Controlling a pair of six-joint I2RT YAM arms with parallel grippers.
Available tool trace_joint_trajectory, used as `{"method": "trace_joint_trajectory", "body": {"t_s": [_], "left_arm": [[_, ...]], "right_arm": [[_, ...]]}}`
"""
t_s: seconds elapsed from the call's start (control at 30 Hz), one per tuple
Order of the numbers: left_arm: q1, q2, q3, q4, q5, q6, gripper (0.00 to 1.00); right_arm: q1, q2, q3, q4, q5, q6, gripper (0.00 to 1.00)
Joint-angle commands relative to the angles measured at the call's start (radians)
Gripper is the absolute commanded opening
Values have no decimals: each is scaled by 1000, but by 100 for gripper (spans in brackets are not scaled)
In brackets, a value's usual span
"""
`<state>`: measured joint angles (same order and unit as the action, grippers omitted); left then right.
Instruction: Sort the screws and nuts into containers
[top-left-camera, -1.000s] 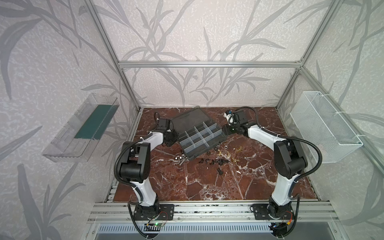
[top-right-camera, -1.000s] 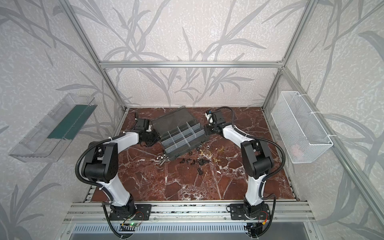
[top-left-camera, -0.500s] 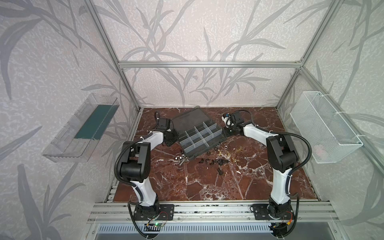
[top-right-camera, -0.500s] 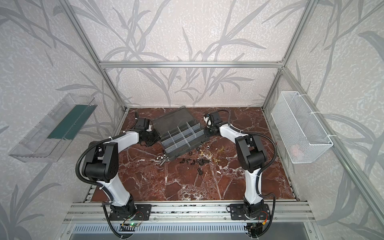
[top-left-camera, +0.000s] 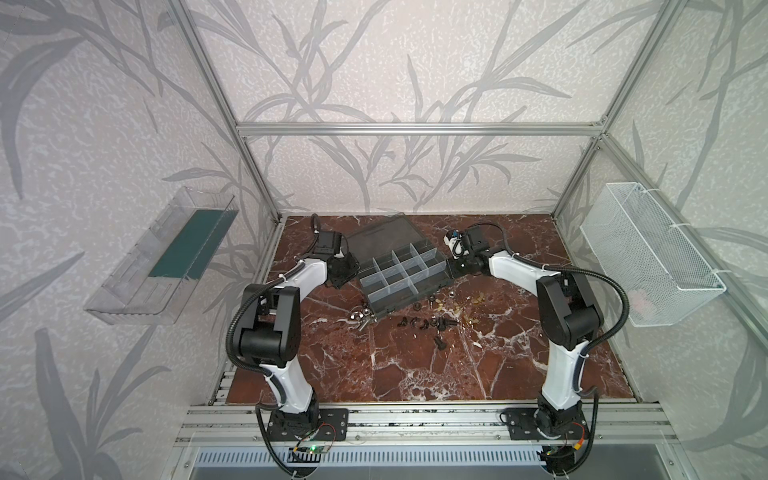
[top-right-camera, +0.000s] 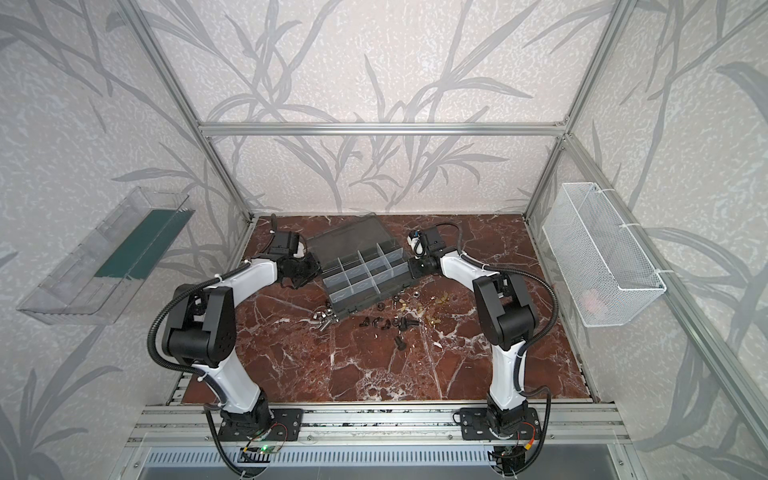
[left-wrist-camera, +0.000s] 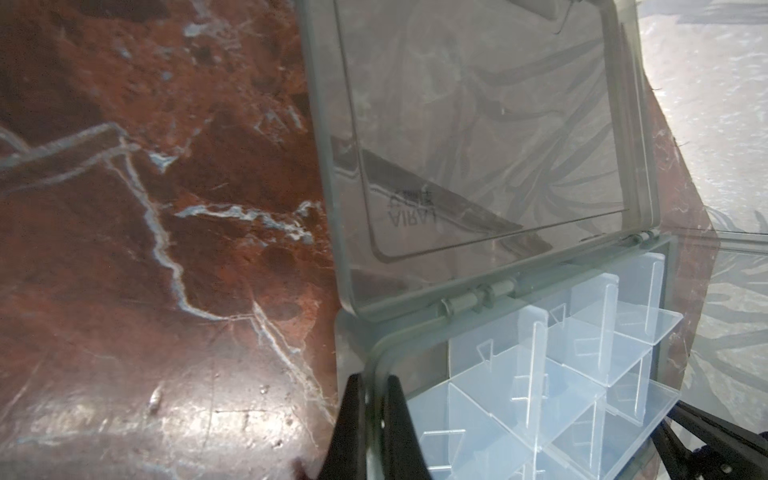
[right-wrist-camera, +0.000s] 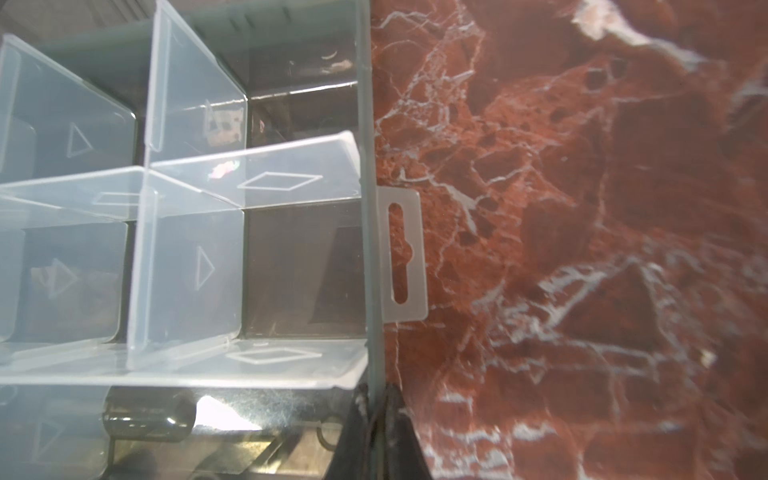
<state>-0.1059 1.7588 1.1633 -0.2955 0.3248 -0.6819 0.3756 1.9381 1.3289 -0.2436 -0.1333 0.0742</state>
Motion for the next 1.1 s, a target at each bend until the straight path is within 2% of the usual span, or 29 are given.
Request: {"method": "trace_joint_trajectory", "body": {"t_s": [0.0,0.3,0.63,0.83,1.07], "left_arm": [[-28,-75,67,0,14,21,0],[-128,-43,193,-29,-4,48,0],[-276,184,461,-26,-11,71,0],[-338,341,639,-26,-15,76,0],[-351,467,802,-28,-49,93,0]], "right_arm": [[-6,-111,-48,39,67,53,0],[-38,-313,-226,102,193,126,0],[-196,-508,-433,149,260,241,0],[-265,-508,-469,162,256,282,0],[-293,-431,-462,217,232,312,0]]}}
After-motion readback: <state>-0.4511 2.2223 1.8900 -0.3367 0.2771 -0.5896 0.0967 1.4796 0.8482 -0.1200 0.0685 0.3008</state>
